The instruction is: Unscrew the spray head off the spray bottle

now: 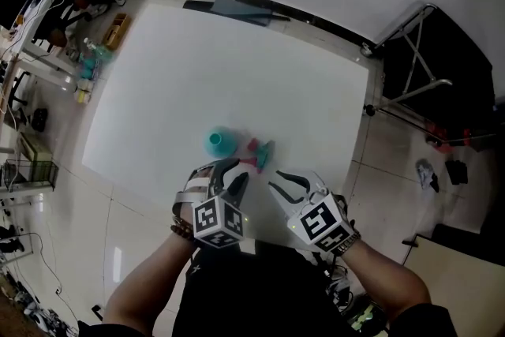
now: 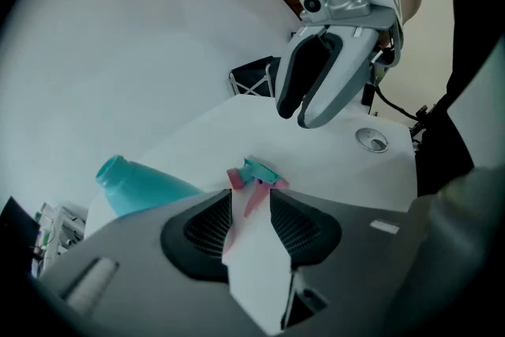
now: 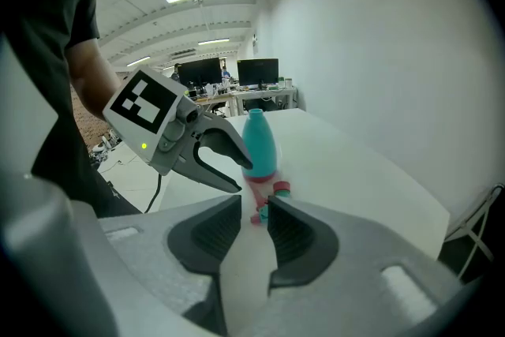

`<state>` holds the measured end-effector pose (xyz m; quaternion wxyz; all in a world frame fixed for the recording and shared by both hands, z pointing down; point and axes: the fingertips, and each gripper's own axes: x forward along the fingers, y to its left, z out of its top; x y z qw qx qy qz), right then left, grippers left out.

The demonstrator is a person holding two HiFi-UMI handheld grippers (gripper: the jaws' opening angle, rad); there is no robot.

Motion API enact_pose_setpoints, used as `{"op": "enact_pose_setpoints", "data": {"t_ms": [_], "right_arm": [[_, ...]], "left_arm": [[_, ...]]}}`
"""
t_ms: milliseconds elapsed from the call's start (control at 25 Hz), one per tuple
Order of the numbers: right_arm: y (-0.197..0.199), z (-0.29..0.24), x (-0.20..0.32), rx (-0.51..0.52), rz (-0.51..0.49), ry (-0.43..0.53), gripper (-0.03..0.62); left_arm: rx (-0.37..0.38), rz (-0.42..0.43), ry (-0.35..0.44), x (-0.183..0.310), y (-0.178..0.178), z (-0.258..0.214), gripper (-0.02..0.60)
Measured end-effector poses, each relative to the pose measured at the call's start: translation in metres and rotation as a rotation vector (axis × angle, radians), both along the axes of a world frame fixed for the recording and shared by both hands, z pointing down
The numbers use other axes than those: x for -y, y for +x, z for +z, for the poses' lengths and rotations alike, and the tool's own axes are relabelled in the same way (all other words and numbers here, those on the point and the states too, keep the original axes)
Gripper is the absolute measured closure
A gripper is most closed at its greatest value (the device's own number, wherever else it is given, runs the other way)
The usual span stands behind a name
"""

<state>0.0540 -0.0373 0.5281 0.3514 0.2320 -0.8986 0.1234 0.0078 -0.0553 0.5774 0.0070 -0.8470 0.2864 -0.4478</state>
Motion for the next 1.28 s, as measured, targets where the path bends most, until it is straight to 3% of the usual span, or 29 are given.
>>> {"op": "enact_pose_setpoints", "data": {"t_ms": [640,1040,1280], "right_arm": [[-0.002,0.008,0.007,0.006,0.018,-0.031,0.507],[0.003,0.007,0.006,0.004,0.024,-0.035,0.507],[0.005,0.007,0.006,0.002,0.02,-0.032,0.507]], "left_arm": [[0.04,0.05,-0.065,0.007,0.001,0.029,0.407],[0.043,0.036,-0.075,0.009,0.0,0.033,0.514],[0.025,0.043,-0.071,0.008,0.004,0.029,0.528]]}}
